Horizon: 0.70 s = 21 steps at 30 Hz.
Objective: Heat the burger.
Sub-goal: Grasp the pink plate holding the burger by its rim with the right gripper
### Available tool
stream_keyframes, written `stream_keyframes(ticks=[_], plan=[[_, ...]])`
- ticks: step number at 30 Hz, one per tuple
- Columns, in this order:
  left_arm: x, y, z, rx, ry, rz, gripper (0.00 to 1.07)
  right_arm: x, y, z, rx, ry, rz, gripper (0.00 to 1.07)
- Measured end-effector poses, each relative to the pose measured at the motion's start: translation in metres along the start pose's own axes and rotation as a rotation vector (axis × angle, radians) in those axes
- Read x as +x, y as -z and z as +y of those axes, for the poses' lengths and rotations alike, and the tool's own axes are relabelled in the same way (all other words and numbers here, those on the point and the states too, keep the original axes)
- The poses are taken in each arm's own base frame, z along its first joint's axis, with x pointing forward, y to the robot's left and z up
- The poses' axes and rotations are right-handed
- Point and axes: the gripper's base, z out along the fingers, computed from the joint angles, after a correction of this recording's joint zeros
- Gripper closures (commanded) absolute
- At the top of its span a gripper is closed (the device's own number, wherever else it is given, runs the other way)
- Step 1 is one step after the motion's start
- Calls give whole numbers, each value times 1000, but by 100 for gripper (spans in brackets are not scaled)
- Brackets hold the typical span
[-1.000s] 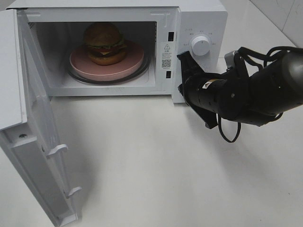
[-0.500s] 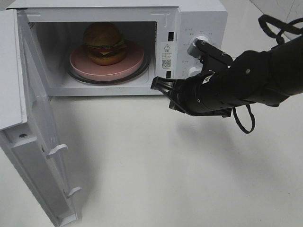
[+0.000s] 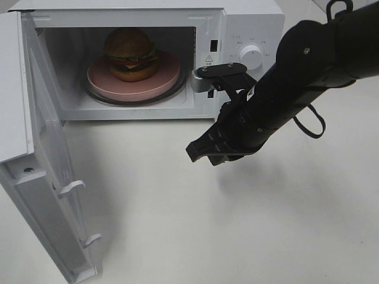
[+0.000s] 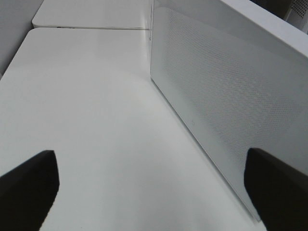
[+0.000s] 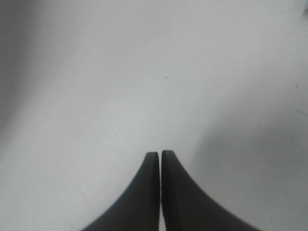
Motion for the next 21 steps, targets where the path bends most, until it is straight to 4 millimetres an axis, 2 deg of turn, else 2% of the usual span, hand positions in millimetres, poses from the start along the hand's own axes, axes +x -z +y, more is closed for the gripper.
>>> stream_keyframes(ticks=[2,3,4,8,10,13,15,16,18,21], plan=[[0,0,0,0,0,0,6,-1,6,-1,11,123,78,107],[0,0,0,0,0,0,6,-1,6,-1,11,123,78,107],[0,0,0,0,0,0,6,-2,10,-2,25,213,122,107],[0,0,0,0,0,0,6,-6,18,-4,42,331,182,106],[0,0,0,0,0,0,6,-12,26,-7,66,480,226,105],[0,0,0,0,0,0,6,-13,27,-8,72,520,232,105],[0,0,0,0,0,0,6,-18,31,-10,91,653,237,104],[0,0,0,0,0,0,6,-18,31,-10,91,653,237,104],[0,0,0,0,0,0,6,-21,33,-13,99,853,249,104],[0,0,0,0,0,0,6,-22,34,-13,100,906,254,104]])
